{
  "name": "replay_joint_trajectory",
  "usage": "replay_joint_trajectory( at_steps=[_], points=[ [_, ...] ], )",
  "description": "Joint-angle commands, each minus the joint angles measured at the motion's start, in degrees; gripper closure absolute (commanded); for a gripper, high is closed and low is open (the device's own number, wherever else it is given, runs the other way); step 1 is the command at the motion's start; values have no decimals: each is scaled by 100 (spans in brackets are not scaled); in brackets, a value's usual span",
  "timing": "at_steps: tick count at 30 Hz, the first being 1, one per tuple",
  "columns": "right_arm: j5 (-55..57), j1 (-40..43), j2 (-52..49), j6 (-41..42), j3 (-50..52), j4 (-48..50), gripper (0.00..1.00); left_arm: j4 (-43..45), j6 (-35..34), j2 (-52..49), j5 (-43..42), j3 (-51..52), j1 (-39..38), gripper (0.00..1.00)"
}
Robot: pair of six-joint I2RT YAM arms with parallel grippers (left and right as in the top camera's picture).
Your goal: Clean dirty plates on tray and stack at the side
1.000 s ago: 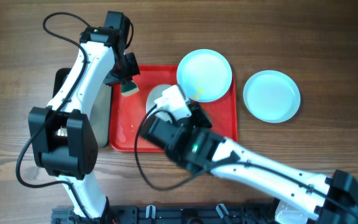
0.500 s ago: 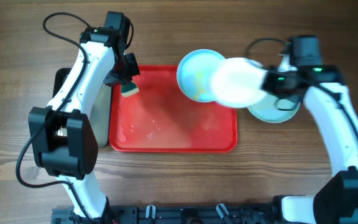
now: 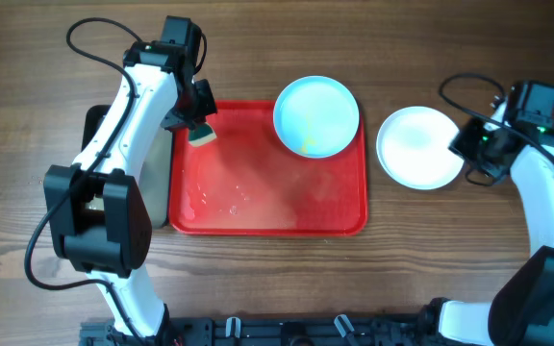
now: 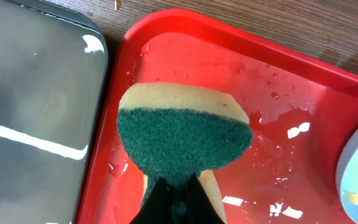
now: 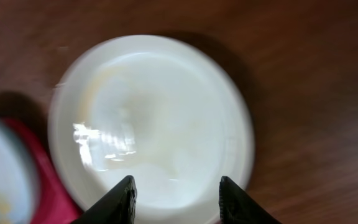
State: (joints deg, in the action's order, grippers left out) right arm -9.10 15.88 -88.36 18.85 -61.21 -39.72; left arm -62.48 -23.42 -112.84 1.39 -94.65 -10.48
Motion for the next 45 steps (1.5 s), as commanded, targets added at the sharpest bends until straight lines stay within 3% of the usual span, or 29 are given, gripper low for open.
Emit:
replay_joint_trajectory(
  at_steps=[1, 2, 5, 8, 10, 15, 17, 21, 25, 28, 30, 34, 38, 41, 45],
  points=[
    [-702, -813, 68, -186, -181, 352, 52, 61, 46, -4, -203, 26, -17, 96],
    [-389, -1416, -26, 221, -295, 588, 48, 59, 48, -4, -203, 28, -17, 96],
    [149, -2302, -693, 400, -883, 472, 49, 57, 48, -4, -201, 26, -17, 96],
    [361, -2761, -1773, 1016, -1585, 63, 65, 55, 48, -4, -201, 26, -15, 96],
    [356, -2813, -2146, 1333, -1582, 22, 69, 52, 48, -7, -201, 26, -15, 96],
    [315, -3139, -2732, 1235, -1582, -15, 78, 57, 48, -7, -201, 26, -17, 96],
    [240, -3222, -2726, 1211, -1582, -42, 96, 55, 48, -7, -201, 26, -15, 96],
    [-319, -3309, -2726, 1047, -1582, -649, 96, 59, 48, -7, -201, 26, -15, 96],
    [-387, -3639, -2726, 352, -1598, -942, 94, 59, 48, -7, -201, 26, -15, 96],
    [-61, -3620, -2726, -852, -1711, -815, 67, 57, 50, -7, -201, 26, -17, 96],
    [446, -3617, -2728, -1447, -1711, -367, 61, 70, 50, -7, -201, 26, -15, 96],
    [439, -3617, -2855, -2166, -1711, 544, 60, 98, 48, -7, -203, 26, -17, 96],
    [439, -3611, -3178, -2280, -1711, 361, 62, 101, 50, -7, -201, 26, -17, 96],
    [225, -3613, -3228, -1998, -1714, -127, 96, 101, 50, -7, -203, 28, -15, 96],
    [-63, -3613, -3217, -643, -1729, -863, 96, 168, 48, -7, -201, 26, -15, 96]
  ],
)
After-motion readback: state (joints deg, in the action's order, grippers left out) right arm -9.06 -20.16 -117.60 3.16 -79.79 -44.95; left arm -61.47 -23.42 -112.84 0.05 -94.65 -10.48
